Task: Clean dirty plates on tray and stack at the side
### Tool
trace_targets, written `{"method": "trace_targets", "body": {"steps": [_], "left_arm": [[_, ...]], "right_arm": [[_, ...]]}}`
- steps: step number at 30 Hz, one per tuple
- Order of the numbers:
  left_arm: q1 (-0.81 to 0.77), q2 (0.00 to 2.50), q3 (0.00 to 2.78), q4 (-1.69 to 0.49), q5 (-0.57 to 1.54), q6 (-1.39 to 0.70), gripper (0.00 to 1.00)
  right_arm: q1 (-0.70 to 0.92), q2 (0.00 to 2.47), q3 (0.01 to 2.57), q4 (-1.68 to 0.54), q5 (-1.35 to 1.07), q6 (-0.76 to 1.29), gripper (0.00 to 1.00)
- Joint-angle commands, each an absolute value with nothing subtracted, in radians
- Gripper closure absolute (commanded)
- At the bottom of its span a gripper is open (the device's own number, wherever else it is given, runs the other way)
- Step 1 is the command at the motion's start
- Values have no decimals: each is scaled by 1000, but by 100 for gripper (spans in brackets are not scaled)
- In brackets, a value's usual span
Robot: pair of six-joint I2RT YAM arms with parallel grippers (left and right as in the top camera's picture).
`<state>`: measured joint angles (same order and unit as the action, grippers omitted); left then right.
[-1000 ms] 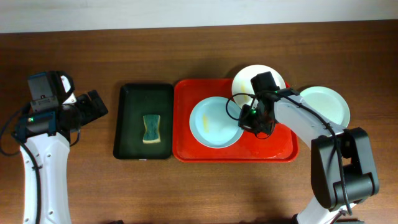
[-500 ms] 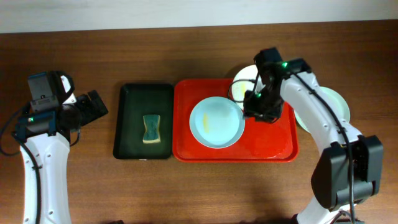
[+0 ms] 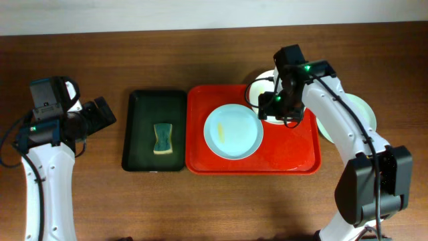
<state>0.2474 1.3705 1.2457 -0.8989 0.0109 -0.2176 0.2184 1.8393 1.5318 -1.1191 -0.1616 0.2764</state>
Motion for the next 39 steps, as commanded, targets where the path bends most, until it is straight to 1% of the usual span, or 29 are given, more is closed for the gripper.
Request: {"method": "trace_targets", "body": {"steps": [1,3,4,5,7,8,14,21,24,27,32,35,39], "left_arm": [[252,1359,1258,-900,11,-215,1],[252,1359,1258,-900,11,-215,1],[252,1359,1258,-900,11,-215,1],[252,1359,1258,-900,11,-215,1],[252,1359,1258,-900,11,-215,1],[252,1359,1258,-900,11,-215,1],[252,1359,1258,-900,11,-215,1],[252,1359,1258,-900,11,-215,1],[252,1359,1258,-900,11,-215,1],[252,1359,1258,-900,11,-215,1],[252,1359,1258,-900,11,-215,1],[252,1359,1258,-900,11,-215,1],[252,1359,1258,-900,11,-215,1]], "right_arm": [[216,1837,1434,-1029,-144,265,30],[216,1837,1402,-992,-145,265,31],[216,1837,1388,-978,-145,266,35],[216,1837,1377,-965,-145,266,42],[216,1837,1362,-953,-145,266,50],[216,1837,1355,-948,-145,266,51],[216,1837,1311,-904,-141,266,51],[216,1837,1311,-910,-142,265,50],[216,1837,1311,-929,-146,270,47],[216,1837,1311,-933,-149,314,47],[216,1837,1311,-941,-147,319,45],[216,1837,1311,-945,-188,405,44],[216,1837,1311,-962,-213,405,45]]}}
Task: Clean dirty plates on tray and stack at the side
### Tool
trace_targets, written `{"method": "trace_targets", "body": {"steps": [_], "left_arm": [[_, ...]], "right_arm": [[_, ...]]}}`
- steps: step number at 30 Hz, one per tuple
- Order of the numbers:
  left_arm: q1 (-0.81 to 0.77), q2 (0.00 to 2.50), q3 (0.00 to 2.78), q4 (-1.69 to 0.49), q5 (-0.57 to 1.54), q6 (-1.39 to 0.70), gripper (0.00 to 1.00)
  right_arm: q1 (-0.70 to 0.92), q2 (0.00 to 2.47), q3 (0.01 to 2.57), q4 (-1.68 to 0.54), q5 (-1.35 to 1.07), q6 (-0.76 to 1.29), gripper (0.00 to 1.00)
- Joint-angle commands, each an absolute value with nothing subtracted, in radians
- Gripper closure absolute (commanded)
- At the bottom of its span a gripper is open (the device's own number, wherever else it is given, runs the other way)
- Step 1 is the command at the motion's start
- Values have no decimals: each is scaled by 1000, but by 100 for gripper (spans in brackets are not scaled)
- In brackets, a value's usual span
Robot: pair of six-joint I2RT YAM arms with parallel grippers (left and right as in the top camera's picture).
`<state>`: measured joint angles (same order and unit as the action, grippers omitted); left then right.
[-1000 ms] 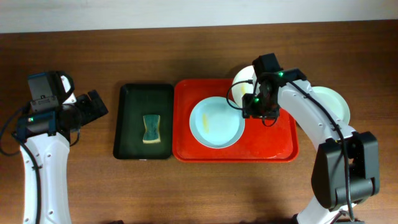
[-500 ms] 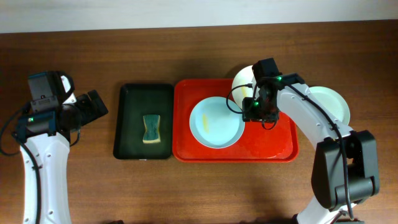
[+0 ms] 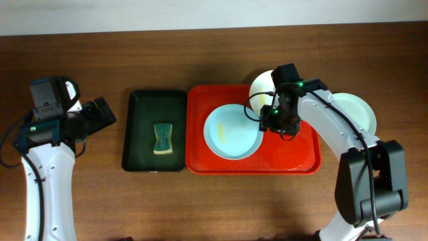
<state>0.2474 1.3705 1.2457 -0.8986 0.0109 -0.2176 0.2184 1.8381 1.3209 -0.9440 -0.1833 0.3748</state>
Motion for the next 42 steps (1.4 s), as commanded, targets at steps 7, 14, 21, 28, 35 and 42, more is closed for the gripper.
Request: {"method": "trace_targets", "body": {"steps": [7,14,21,28,35,42], "left_arm": [[252,1359,1258,-900,11,-215,1],[252,1359,1258,-900,11,-215,1],[252,1359,1258,-900,11,-215,1],[252,1359,1258,-900,11,-215,1],[252,1359,1258,-900,11,-215,1],[252,1359,1258,-900,11,-215,1]], "right_arm": [[215,1837,1311,-987,-199,398,44],[215,1837,1311,-981,-198,398,44],[215,1837,1311,-980,-198,398,44],[215,1837,1311,-973,-198,398,44],[215,1837,1311,-921,-198,398,43],[216,1837,1311,-904,-198,397,43]]}}
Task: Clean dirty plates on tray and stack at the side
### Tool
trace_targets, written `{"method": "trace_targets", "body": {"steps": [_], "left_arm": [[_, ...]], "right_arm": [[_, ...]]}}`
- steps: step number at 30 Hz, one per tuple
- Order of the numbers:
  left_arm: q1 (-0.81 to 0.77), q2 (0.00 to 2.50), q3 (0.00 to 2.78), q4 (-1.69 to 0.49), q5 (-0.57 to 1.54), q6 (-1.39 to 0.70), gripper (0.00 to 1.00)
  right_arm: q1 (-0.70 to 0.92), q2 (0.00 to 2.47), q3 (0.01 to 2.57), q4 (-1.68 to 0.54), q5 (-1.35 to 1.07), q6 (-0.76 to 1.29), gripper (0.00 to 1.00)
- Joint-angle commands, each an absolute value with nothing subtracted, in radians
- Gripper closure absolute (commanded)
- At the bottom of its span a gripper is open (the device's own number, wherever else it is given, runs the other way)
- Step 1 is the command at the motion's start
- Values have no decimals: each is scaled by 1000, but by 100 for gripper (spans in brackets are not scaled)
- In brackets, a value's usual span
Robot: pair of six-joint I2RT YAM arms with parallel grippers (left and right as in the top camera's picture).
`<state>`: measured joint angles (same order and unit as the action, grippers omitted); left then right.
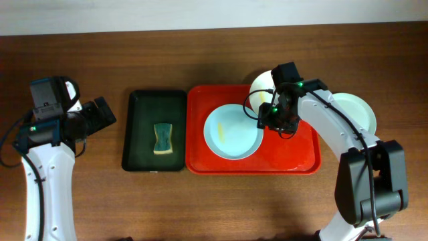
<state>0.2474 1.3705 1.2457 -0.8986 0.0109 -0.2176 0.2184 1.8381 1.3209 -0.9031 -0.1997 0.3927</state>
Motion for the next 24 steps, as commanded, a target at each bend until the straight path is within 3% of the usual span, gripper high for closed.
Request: {"method": "trace_targets", "body": {"steps": [1,11,15,21,24], "left_arm": [[252,1359,1258,-900,11,-215,1],[252,1359,1258,-899,11,-215,1],[252,1359,1258,-899,11,-215,1],[252,1359,1258,-899,12,-215,1],[252,1359,1258,-899,13,-215,1]], "right_arm": [[216,1837,1311,-909,-198,397,43],[216,1837,1311,-949,-198,348,44],[216,1837,1305,-936,-198,348,51],[216,1837,1204,-765,-198,404,54],[216,1837,1163,-700,-199,463,62]]}}
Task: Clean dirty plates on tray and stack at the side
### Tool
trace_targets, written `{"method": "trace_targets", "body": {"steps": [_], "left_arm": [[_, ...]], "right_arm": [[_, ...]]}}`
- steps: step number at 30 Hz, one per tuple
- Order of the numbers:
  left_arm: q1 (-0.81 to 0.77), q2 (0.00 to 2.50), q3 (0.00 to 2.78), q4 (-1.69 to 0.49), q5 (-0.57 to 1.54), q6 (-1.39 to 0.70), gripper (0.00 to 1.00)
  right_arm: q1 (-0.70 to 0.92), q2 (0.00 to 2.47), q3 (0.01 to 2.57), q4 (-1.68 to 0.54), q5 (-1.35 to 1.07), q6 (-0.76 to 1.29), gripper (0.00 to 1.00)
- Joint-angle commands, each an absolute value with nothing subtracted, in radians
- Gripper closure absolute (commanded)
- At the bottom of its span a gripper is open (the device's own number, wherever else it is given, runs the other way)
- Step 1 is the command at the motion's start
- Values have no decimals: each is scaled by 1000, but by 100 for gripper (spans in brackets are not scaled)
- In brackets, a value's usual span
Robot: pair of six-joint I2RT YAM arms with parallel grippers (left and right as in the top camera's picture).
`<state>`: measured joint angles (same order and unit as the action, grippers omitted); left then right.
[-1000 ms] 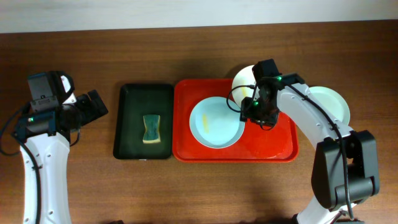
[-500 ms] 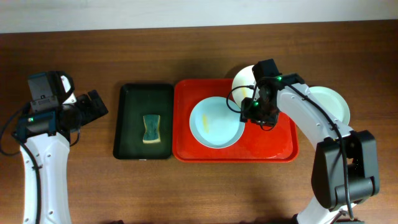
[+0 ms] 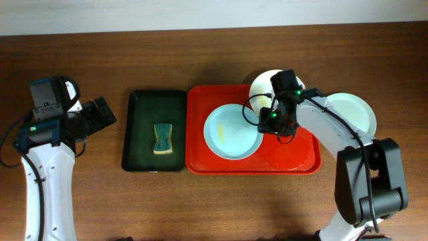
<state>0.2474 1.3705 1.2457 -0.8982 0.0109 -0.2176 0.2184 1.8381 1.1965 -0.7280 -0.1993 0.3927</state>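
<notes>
A light-blue plate (image 3: 231,132) with a yellow smear lies in the middle of the red tray (image 3: 294,159). A white plate (image 3: 263,84) sits at the tray's back right corner, partly under my right arm. My right gripper (image 3: 265,123) is down at the blue plate's right rim; the wrist hides its fingers. A yellow-and-green sponge (image 3: 162,138) lies in the dark green tray (image 3: 137,127) to the left. My left gripper (image 3: 101,114) hangs far left, away from both trays, its fingers unclear.
A pale green plate (image 3: 353,112) lies on the table right of the red tray, partly under my right arm. Bare wooden table (image 3: 200,207) runs along the front.
My right wrist has shifted slightly toward the front, staying at the blue plate's right rim. A little more of the white plate shows. The plates, the sponge and the left arm have not moved.
My right gripper was first over the white plate at the tray's back right. Then it stood at the right rim of the blue plate, and it has stayed there with small shifts. The left arm has kept still throughout.
</notes>
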Motion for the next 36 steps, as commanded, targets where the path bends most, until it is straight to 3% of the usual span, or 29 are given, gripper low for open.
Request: {"method": "trace_targets", "body": {"steps": [1,3,12,15,21,25,36], "left_arm": [[252,1359,1258,-900,37,-215,1],[252,1359,1258,-937,115,-215,1],[226,1359,1258,-965,221,-206,0],[164,1364,1258,-963,216,-158,13],[59,1429,1258,-968,131,-154,8],[18,1493,1258,-971,130,-138,16],[-99,1769,1258,-914,71,-89,40]], "right_arm": [[216,1837,1158,-696,-199,484,66],[216,1837,1158,-690,-201,506,77],[218,1837,1111,-640,-203,538,79],[231,1837,1101,-614,-209,540,81],[265,1837,1101,-600,-182,540,80],[265,1837,1101,-606,-183,540,93],[265,1837,1101,-624,-183,540,96]]}}
